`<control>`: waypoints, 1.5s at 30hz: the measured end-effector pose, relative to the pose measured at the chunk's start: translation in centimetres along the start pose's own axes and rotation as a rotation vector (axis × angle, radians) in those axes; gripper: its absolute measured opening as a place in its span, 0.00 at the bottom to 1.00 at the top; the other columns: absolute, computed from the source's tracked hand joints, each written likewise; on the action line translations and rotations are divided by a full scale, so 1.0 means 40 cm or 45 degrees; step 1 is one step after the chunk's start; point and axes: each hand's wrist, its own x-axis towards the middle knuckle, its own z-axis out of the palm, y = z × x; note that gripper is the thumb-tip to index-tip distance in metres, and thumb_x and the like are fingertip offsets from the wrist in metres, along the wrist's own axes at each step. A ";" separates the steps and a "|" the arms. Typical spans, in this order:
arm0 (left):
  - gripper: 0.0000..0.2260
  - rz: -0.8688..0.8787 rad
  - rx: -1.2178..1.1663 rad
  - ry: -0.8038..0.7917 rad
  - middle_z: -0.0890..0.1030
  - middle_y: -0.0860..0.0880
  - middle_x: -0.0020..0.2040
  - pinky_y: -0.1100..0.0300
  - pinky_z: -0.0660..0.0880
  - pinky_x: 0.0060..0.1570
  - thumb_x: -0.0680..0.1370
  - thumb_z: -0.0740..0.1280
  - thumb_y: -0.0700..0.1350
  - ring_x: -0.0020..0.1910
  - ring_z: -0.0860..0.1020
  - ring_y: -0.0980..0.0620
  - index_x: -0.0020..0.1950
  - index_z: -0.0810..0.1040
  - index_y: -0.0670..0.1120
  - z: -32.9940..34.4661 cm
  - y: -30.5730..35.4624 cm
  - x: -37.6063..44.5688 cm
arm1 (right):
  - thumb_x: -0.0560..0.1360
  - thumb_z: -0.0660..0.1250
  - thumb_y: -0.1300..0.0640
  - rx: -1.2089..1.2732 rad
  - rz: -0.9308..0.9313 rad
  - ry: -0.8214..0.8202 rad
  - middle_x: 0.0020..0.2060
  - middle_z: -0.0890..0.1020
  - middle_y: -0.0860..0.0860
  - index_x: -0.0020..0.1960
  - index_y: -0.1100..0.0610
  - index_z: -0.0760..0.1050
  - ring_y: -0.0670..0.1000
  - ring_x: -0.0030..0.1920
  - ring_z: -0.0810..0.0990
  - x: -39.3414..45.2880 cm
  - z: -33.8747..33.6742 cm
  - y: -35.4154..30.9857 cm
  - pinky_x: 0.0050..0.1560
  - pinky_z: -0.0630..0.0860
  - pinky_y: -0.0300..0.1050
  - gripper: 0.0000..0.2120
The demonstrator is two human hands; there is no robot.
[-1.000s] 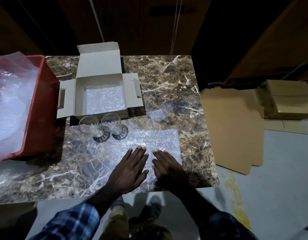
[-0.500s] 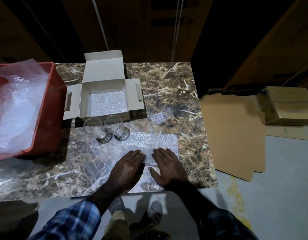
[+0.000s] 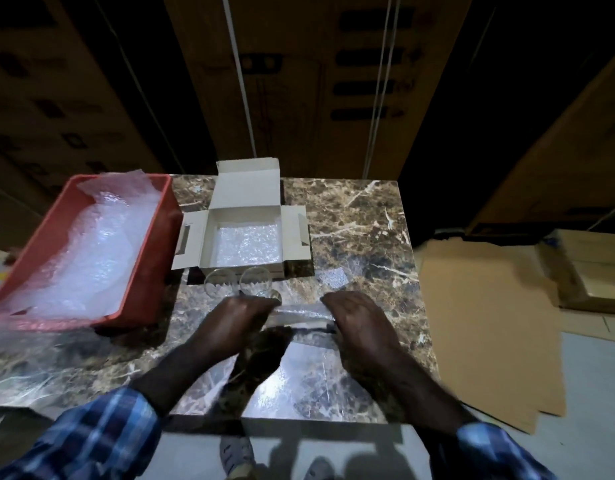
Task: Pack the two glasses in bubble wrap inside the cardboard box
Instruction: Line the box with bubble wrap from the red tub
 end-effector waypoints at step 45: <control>0.11 0.346 0.600 -0.637 0.85 0.46 0.55 0.46 0.54 0.77 0.73 0.70 0.39 0.68 0.76 0.47 0.55 0.83 0.43 -0.102 -0.552 0.194 | 0.73 0.64 0.55 -0.460 -0.361 -0.718 0.70 0.75 0.55 0.70 0.57 0.75 0.57 0.77 0.63 0.578 0.197 0.027 0.75 0.37 0.58 0.25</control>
